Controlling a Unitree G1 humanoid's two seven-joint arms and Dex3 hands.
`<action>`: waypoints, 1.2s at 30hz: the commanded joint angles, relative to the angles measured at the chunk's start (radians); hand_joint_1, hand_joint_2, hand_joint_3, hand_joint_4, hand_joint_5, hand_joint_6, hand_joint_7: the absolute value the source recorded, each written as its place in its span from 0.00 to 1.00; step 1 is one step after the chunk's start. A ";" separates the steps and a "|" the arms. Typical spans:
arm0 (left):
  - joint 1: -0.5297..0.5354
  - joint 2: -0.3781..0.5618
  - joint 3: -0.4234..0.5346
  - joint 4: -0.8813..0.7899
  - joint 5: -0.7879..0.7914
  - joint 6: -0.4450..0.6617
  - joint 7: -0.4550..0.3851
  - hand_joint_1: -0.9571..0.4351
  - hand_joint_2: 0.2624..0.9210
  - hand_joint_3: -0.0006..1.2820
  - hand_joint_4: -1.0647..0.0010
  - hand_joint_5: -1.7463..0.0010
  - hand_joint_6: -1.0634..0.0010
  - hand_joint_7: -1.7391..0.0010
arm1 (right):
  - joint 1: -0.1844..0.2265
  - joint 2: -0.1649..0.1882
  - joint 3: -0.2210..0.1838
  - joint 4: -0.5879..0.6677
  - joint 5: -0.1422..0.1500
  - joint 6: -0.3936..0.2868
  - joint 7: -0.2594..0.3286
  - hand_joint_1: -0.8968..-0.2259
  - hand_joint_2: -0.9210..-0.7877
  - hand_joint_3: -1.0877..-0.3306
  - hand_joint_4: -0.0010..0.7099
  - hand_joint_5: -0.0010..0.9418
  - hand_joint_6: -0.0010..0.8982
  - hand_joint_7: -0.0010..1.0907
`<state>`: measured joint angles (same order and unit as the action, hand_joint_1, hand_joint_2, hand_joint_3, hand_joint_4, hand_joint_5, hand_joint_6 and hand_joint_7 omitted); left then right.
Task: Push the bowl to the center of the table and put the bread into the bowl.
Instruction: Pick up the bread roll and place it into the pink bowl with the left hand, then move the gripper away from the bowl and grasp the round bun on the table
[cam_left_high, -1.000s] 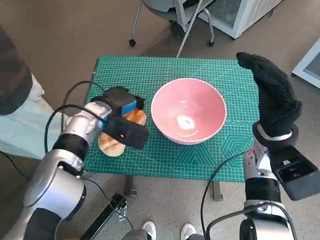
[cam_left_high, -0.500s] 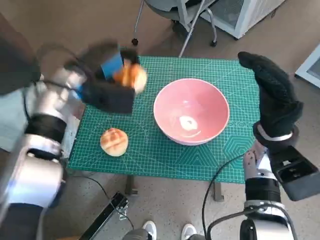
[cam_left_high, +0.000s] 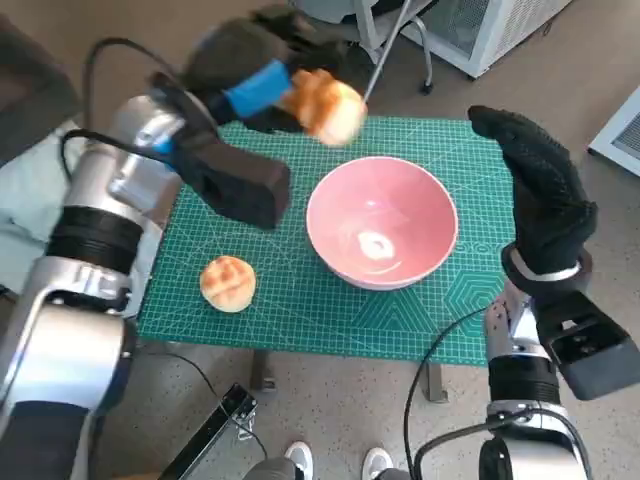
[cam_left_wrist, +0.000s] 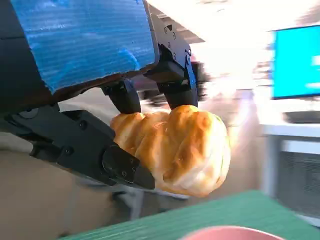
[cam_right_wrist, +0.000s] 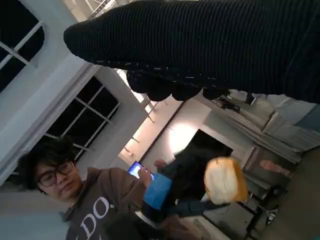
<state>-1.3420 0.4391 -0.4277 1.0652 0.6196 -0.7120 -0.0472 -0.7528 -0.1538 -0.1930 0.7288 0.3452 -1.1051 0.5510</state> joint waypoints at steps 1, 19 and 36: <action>0.027 -0.036 -0.035 0.002 0.035 -0.035 0.033 0.69 1.00 0.04 0.41 0.34 0.32 0.34 | 0.015 -0.004 0.002 0.011 -0.014 0.001 -0.008 0.43 0.00 0.55 0.50 0.00 0.03 0.76; 0.063 -0.167 -0.067 0.091 -0.017 0.182 -0.362 0.61 0.80 0.08 0.96 0.92 0.97 0.80 | 0.030 -0.012 0.003 -0.018 0.017 0.025 0.005 0.47 0.00 0.54 0.50 0.00 0.03 0.76; 0.180 -0.009 0.049 -0.130 -0.166 0.053 -0.483 0.57 0.79 0.02 0.95 0.99 0.95 0.76 | 0.044 -0.004 0.004 -0.047 0.011 0.039 -0.008 0.46 0.00 0.55 0.51 0.01 0.01 0.78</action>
<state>-1.1920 0.3647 -0.4177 0.9987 0.5057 -0.6241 -0.4897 -0.7362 -0.1567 -0.1911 0.6882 0.3532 -1.0786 0.5453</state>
